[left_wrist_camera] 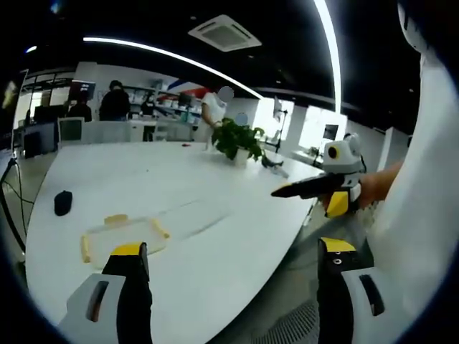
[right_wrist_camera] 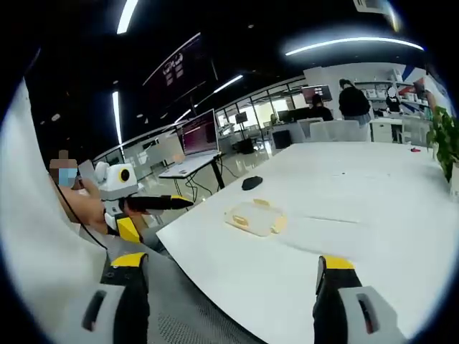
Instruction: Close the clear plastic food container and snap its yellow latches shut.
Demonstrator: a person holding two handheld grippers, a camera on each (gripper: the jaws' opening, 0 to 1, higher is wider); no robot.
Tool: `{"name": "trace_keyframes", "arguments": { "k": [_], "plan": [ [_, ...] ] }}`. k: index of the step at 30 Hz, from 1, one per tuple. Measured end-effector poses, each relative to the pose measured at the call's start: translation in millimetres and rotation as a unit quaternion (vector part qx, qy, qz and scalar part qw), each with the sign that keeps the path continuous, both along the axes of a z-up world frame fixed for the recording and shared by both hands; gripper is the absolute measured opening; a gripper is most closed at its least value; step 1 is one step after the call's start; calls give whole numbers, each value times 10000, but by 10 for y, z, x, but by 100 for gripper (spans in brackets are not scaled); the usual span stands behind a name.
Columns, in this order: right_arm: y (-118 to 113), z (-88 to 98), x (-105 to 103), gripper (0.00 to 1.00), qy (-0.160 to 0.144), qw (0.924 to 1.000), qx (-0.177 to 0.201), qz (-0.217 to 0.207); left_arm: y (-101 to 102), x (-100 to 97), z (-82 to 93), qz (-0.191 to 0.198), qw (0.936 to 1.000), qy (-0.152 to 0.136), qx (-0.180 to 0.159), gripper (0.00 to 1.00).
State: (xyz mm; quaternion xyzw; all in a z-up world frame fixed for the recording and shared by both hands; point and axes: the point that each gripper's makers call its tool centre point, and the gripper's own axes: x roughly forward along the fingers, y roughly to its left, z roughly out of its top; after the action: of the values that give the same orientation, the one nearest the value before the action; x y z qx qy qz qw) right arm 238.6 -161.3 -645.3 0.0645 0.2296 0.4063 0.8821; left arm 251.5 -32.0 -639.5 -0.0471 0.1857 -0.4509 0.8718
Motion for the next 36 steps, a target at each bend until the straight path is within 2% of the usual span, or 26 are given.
{"name": "trace_keyframes", "arguments": {
  "k": [14,16,17,20,36],
  "plan": [
    [-4,3,-1,99,-9,10000,1,-23,12,3,8,6,10000,-22,-9,97],
    [-4,23,9,99,-105,9999,5,-19,12,4,4,2,10000,-18,-7,97],
    [2,64,18,99,-248,9997,39,-17,13,5,4,3,10000,-23,-3,97],
    [10,80,14,98,-282,9996,66,-6,14,6,2,5,10000,-21,-6,97],
    [2,45,8,99,-119,9999,54,-34,12,8,-2,6,10000,-21,7,97]
  ]
}}
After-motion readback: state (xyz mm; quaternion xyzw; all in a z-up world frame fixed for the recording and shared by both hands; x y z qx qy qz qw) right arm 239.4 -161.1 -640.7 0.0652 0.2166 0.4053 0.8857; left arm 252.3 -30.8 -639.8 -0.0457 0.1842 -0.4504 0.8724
